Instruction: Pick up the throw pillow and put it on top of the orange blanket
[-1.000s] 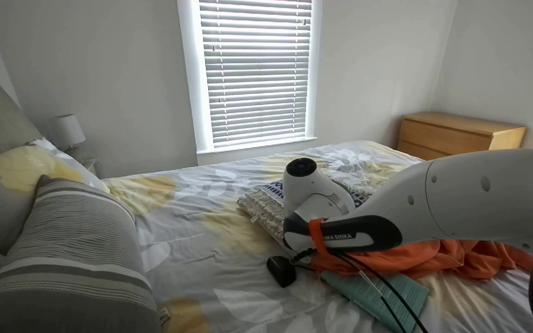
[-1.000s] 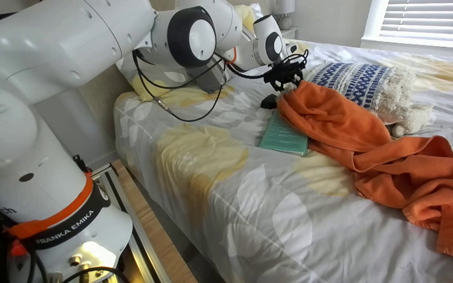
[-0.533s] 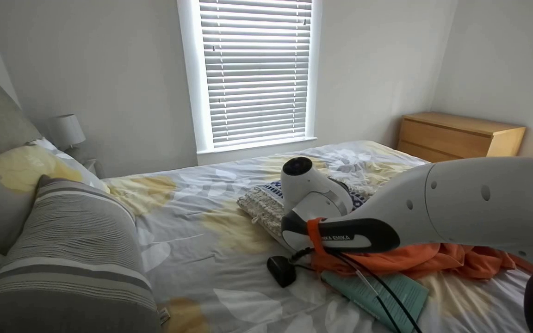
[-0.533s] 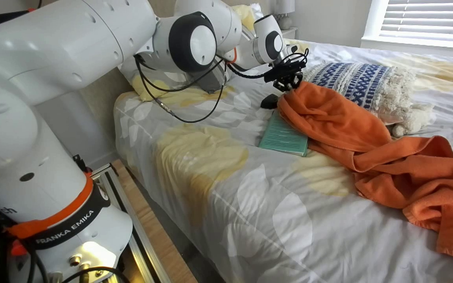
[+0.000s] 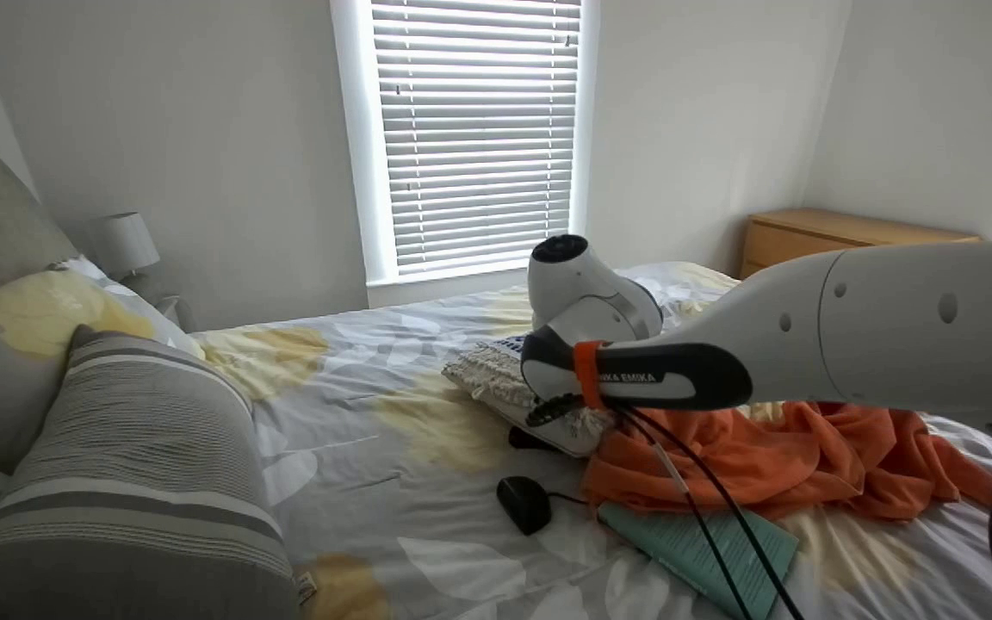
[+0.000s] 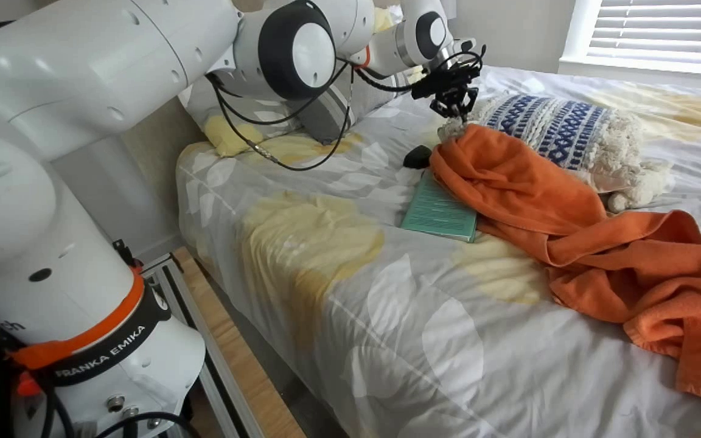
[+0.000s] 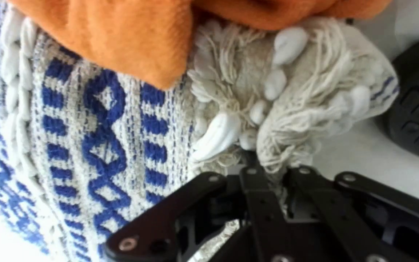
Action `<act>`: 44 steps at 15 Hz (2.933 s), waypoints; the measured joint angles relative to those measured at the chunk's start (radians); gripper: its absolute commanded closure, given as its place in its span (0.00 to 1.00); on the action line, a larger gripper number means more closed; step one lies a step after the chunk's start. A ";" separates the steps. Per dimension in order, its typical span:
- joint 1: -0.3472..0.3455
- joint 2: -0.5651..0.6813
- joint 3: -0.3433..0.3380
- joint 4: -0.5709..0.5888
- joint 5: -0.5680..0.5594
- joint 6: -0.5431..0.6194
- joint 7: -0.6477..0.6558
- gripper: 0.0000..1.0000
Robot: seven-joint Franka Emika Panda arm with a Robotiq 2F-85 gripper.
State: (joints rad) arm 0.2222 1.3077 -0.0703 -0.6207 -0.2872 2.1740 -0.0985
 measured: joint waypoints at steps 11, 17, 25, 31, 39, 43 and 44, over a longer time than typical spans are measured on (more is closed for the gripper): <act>-0.159 -0.249 -0.080 0.065 0.010 -0.050 0.265 0.97; -0.234 -0.298 -0.160 0.057 0.009 -0.113 0.447 0.97; -0.328 -0.332 -0.293 0.010 0.001 -0.133 0.660 0.87; -0.349 -0.346 -0.311 -0.013 0.000 -0.133 0.695 0.87; -0.352 -0.317 -0.344 0.002 -0.004 -0.117 0.814 0.97; -0.410 -0.292 -0.398 0.027 -0.004 -0.093 0.907 0.97; -0.431 -0.288 -0.411 0.032 -0.004 -0.085 0.925 0.97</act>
State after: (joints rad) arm -0.2087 1.0192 -0.4809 -0.5891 -0.2910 2.0890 0.8262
